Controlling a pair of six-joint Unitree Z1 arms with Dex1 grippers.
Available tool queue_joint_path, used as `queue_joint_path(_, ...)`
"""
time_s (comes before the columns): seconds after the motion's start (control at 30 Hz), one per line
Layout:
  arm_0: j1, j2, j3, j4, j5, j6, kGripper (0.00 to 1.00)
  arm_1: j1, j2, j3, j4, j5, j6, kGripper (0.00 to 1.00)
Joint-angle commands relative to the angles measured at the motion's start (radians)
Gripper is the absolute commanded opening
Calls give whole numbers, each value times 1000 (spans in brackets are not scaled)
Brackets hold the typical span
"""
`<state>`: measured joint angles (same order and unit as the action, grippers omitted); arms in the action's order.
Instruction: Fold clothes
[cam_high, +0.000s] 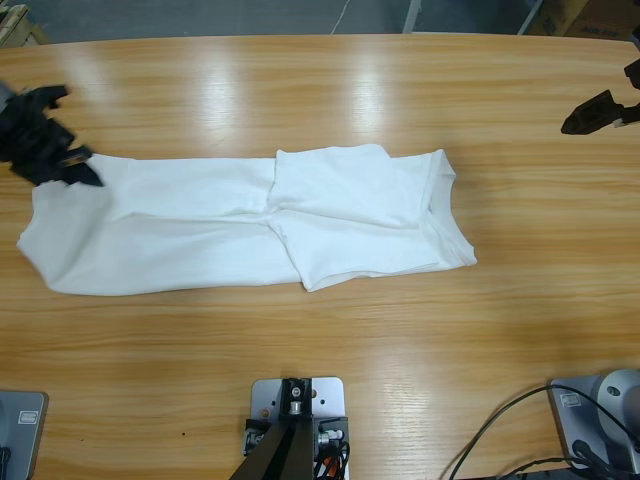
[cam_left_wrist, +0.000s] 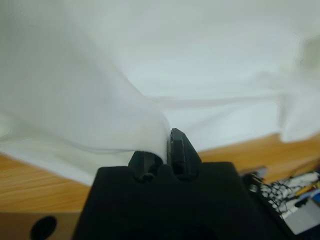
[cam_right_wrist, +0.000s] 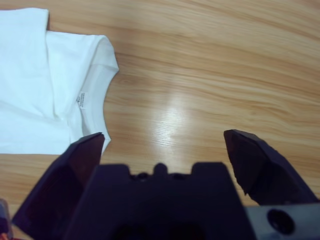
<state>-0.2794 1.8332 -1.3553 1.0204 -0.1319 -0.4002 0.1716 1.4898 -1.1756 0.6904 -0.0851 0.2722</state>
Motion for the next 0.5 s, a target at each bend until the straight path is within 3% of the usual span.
queue_joint_path(0.03,-233,134,-241,103,-43,-109,0,-11,43,34,-9,27,-3,977)
queue_joint_path(0.13,-239,135,-217,102,-41,-109,0,-11,44,36,-9,30,-4,977)
queue_joint_path(0.3,-174,99,-162,101,-37,-77,0,-10,53,56,-21,41,-2,977)
queue_joint_path(0.5,-32,17,-69,95,-32,-41,0,-10,58,49,-23,47,3,977)
